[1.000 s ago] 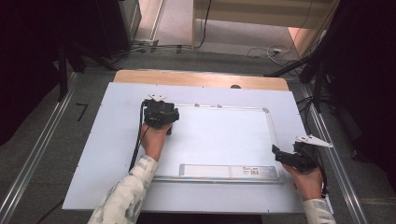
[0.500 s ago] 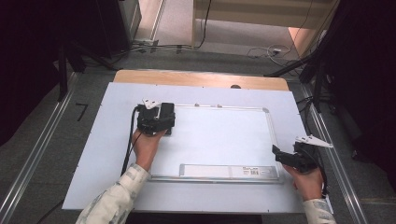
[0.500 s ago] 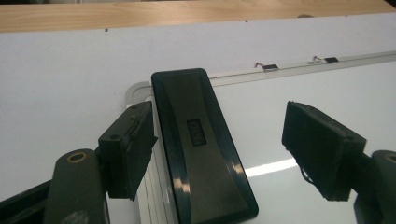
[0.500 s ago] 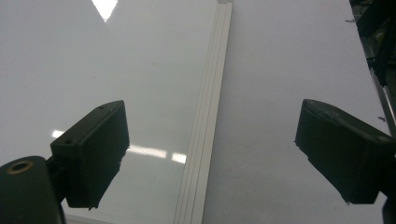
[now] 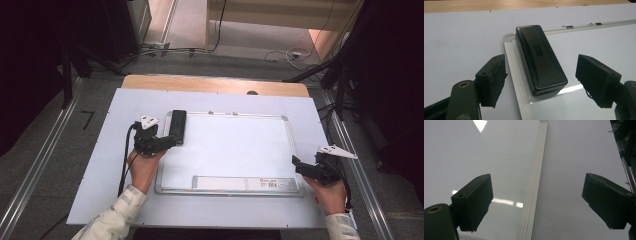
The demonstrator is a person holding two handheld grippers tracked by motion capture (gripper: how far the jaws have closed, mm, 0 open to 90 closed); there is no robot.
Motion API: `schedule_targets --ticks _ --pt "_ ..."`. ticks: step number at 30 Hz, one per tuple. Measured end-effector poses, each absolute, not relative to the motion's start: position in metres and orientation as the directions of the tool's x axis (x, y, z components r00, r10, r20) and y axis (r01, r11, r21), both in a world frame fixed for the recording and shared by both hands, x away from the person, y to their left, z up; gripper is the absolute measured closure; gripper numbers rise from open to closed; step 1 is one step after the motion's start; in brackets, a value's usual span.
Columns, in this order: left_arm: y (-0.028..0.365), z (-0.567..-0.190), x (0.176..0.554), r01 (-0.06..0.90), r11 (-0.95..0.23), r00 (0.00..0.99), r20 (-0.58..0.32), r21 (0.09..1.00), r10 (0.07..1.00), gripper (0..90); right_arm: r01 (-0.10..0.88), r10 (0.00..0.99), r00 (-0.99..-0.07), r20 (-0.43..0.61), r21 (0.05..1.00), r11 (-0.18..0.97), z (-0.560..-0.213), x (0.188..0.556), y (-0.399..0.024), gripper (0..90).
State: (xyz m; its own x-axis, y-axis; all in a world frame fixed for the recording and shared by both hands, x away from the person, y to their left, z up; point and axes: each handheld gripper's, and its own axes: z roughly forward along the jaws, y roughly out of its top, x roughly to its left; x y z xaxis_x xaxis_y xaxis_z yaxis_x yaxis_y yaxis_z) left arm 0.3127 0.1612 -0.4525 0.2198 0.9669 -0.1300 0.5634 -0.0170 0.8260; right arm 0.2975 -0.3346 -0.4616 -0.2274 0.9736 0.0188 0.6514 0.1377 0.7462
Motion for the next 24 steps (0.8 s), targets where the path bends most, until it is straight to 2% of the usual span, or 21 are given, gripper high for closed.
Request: schedule_targets --ticks 24 --pt "0.202 -0.457 0.274 0.567 0.016 0.195 -0.153 0.823 0.969 23.8 0.649 0.974 -0.226 0.018 0.748 0.137 -0.461 0.296 -0.335 8.4"
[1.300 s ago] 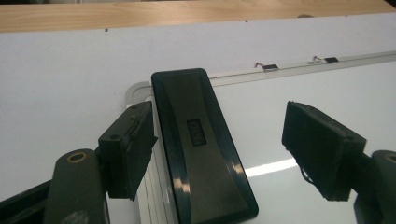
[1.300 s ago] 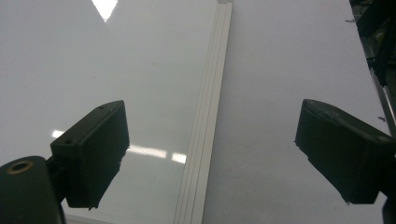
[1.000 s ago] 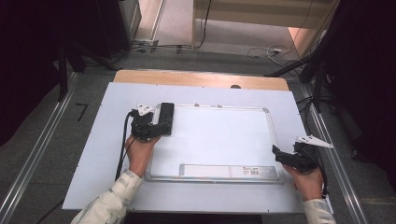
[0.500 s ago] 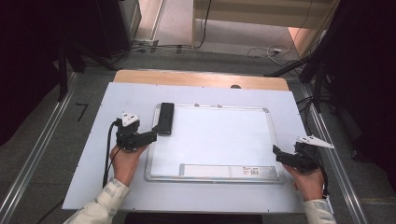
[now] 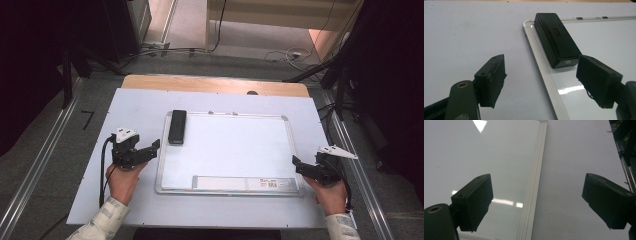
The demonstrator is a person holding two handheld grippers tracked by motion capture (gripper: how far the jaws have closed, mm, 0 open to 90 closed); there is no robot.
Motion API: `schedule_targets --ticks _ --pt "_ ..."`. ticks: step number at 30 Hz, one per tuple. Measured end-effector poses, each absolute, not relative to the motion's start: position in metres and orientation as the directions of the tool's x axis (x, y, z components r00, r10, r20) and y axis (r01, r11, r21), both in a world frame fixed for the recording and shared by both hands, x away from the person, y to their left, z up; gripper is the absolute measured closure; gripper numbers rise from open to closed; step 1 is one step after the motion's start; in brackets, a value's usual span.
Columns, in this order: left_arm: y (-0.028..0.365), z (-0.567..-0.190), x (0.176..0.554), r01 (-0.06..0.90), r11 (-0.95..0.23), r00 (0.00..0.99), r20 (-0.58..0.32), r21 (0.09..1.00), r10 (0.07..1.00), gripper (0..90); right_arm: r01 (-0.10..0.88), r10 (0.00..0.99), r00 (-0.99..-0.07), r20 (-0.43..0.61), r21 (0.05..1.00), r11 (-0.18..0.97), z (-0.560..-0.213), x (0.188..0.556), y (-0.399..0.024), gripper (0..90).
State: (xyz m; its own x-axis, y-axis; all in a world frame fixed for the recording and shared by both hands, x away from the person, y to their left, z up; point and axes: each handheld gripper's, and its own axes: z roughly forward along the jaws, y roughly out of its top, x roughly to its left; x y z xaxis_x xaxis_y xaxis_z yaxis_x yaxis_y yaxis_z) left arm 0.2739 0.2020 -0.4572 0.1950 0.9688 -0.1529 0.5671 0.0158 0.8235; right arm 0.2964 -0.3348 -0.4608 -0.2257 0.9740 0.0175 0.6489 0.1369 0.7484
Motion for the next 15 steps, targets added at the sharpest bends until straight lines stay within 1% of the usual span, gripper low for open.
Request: schedule_targets --ticks 4,15 --pt "0.206 -0.457 0.269 0.564 0.027 0.193 -0.164 0.826 0.967 23.8 0.65 0.974 -0.225 0.016 0.748 0.138 -0.461 0.296 -0.335 8.4" --pt "0.221 -0.456 0.255 0.556 0.023 0.169 -0.141 0.831 0.975 23.9 0.651 0.975 -0.224 0.015 0.747 0.138 -0.461 0.296 -0.335 8.4"
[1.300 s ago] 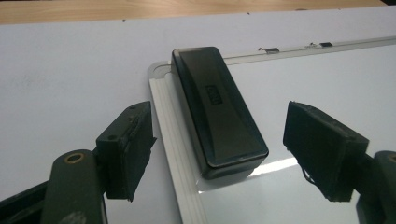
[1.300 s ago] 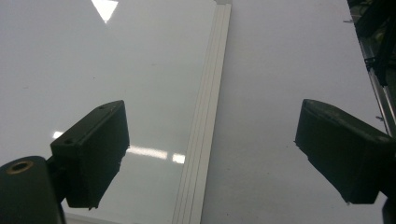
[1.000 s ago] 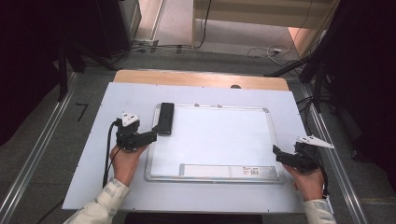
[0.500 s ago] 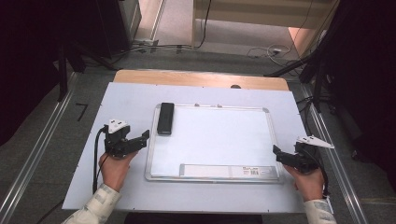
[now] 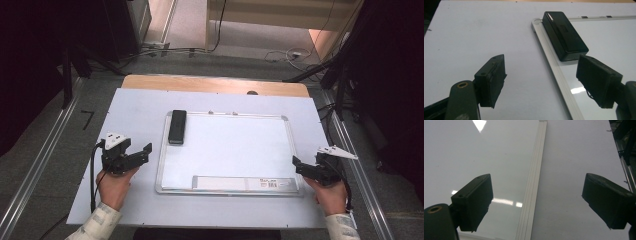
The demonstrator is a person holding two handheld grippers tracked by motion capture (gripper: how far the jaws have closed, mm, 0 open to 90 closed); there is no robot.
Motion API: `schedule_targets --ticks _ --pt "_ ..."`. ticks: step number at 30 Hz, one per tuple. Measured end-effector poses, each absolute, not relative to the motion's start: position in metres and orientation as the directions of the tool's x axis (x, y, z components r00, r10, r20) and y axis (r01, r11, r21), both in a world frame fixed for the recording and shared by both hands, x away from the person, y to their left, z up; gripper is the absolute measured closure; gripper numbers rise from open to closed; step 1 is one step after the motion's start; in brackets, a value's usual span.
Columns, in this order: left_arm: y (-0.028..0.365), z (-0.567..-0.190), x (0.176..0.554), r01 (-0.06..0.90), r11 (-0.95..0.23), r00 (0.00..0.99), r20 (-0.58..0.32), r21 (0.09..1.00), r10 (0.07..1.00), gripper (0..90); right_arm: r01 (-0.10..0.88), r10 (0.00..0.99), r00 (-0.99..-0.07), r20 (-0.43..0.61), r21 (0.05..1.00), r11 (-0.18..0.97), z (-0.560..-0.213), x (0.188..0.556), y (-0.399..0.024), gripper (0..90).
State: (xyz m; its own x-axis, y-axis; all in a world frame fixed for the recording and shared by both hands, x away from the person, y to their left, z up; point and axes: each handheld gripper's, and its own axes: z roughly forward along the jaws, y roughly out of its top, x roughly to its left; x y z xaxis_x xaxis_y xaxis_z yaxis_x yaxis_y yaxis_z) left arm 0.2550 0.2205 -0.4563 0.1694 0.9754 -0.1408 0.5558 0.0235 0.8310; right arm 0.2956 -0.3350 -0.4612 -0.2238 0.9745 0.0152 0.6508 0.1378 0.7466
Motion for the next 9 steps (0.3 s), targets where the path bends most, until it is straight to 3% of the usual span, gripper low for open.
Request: schedule_targets --ticks 9 --pt "0.24 -0.462 0.247 0.569 0.041 0.119 -0.132 0.821 0.984 23.9 0.65 0.975 -0.223 0.018 0.748 0.135 -0.461 0.295 -0.336 8.4"
